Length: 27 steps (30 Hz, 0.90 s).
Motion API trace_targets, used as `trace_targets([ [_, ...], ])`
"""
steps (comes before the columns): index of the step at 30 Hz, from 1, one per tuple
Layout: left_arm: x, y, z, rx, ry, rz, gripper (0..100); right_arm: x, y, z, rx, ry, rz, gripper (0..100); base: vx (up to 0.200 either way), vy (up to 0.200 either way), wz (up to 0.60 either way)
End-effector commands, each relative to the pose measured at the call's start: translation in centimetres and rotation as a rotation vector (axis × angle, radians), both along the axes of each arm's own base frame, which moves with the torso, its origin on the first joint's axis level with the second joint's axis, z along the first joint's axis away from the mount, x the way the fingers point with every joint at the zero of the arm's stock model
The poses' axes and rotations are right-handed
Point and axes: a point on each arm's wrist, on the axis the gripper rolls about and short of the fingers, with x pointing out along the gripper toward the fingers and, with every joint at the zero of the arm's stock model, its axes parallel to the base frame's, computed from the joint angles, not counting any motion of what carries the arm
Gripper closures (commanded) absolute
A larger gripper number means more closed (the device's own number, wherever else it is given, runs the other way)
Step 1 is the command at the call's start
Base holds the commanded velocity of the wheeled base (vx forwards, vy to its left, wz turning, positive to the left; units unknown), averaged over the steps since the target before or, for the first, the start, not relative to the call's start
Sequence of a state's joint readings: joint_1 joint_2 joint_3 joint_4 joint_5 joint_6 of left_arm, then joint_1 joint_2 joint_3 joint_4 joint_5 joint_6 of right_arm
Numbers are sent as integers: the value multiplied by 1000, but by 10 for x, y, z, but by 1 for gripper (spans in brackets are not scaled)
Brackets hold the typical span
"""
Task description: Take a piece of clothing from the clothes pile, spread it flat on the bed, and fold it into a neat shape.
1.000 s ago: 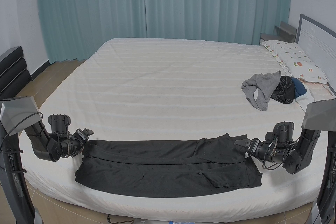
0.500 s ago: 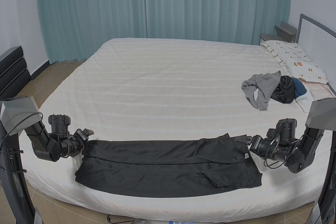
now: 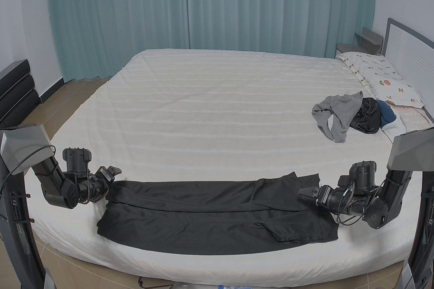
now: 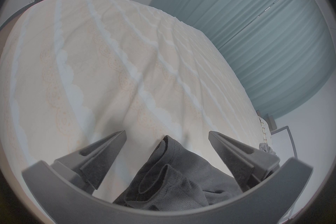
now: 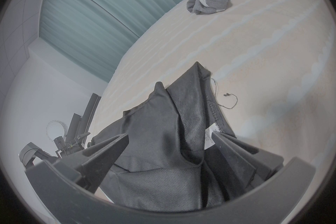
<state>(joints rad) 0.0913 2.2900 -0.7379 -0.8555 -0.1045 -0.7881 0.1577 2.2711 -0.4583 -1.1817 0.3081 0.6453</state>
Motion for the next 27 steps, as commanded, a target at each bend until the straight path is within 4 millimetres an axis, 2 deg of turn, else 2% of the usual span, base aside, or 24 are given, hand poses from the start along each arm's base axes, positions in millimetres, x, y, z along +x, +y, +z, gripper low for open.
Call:
trace_targets([
  [1,0,0,-1,0,1,1,0,0,0,-4,-2,16,0,0,0,0,0],
  [8,0,0,0,0,0,1,0,3,5,-10,-5,23,15,0,0,0,0],
  [9,0,0,0,0,0,1,0,3,5,-10,-5,23,15,100,0,0,0],
  [13,0,0,0,0,0,1,0,3,6,-9,-5,28,17,100,0,0,0],
  [27,0,2,3,-9,-9,13,0,-1,-9,-3,-21,22,-47,100,0,0,0],
])
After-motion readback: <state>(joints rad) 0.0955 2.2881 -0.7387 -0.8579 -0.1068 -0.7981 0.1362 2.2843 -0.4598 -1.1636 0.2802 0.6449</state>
